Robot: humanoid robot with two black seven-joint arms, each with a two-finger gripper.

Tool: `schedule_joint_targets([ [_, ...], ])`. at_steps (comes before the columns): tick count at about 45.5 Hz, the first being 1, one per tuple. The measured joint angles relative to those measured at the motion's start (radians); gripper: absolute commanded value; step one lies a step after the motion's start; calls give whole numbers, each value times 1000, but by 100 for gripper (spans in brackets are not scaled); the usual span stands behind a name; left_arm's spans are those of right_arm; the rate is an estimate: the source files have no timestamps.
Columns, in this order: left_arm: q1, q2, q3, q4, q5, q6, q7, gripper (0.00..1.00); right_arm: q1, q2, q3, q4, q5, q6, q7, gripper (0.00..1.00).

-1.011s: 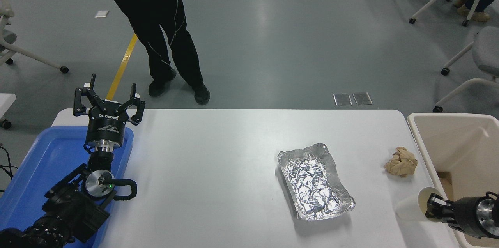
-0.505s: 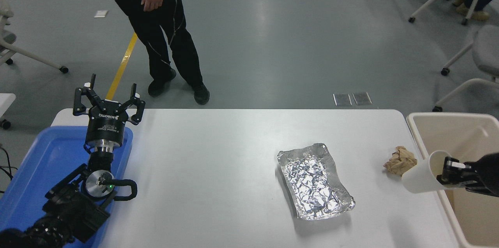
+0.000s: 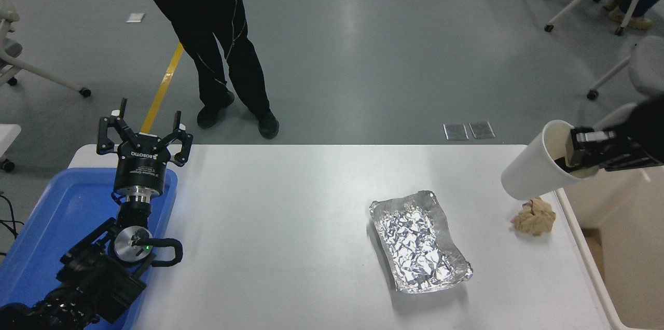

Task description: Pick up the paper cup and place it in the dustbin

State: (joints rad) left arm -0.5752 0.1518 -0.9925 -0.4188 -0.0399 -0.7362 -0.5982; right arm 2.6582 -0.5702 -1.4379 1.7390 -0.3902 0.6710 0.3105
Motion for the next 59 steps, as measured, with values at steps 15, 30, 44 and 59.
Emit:
schedule_joint_targets([
  [15,0,0,0,0,0,0,0,99,51,15,49,5,6,79,4,0],
  [30,0,0,0,0,0,0,0,99,-87,-30,35,-154,2,65,2,0],
  [44,0,0,0,0,0,0,0,99,-386,-163,46,-461,8,-4,2,0],
  [59,0,0,0,0,0,0,0,99,-906,-306,221,-863,103,-125,1,0],
])
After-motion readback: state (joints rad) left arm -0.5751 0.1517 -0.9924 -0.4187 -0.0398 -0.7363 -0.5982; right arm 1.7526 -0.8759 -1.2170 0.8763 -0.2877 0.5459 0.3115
